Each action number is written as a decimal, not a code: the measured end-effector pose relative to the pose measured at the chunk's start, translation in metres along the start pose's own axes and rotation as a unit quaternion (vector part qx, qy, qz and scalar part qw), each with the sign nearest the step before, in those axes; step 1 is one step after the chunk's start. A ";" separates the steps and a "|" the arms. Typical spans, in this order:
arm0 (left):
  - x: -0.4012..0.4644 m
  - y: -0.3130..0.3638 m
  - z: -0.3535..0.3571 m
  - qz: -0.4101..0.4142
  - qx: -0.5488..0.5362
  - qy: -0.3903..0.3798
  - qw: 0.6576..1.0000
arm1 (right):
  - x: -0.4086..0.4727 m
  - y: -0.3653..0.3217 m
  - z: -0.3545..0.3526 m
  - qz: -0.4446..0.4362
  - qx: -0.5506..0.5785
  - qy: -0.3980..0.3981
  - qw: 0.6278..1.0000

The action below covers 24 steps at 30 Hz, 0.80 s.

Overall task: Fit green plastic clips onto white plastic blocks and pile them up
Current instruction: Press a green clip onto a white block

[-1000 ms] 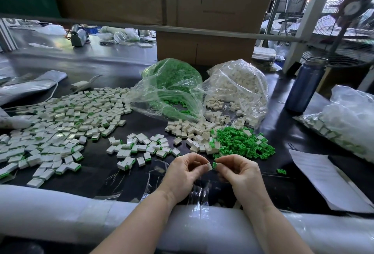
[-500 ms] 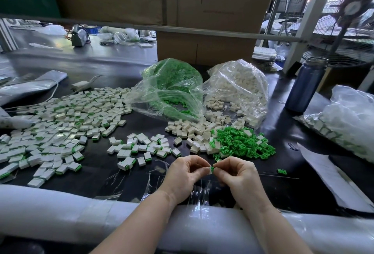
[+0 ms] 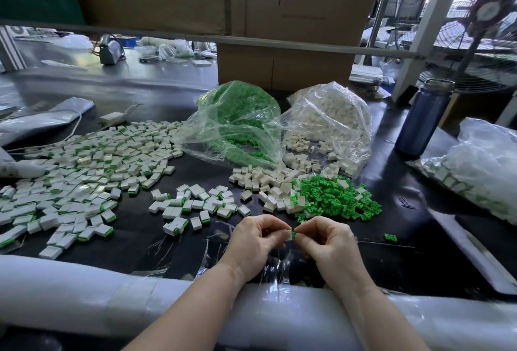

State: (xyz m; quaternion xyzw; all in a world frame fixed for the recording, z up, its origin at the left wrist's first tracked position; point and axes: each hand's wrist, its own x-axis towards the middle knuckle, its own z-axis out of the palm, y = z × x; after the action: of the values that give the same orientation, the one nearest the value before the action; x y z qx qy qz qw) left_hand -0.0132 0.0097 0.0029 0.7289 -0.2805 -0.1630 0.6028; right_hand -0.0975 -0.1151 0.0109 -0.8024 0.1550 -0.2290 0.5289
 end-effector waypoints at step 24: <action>-0.006 0.009 -0.001 -0.007 0.037 -0.084 0.996 | 0.002 0.005 -0.008 0.055 0.090 -0.103 0.989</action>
State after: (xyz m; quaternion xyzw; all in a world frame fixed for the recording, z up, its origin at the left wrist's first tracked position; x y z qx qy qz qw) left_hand -0.0195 0.0135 0.0110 0.7361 -0.3310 -0.2178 0.5488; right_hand -0.1007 -0.1246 0.0092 -0.7612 0.1225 -0.1288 0.6237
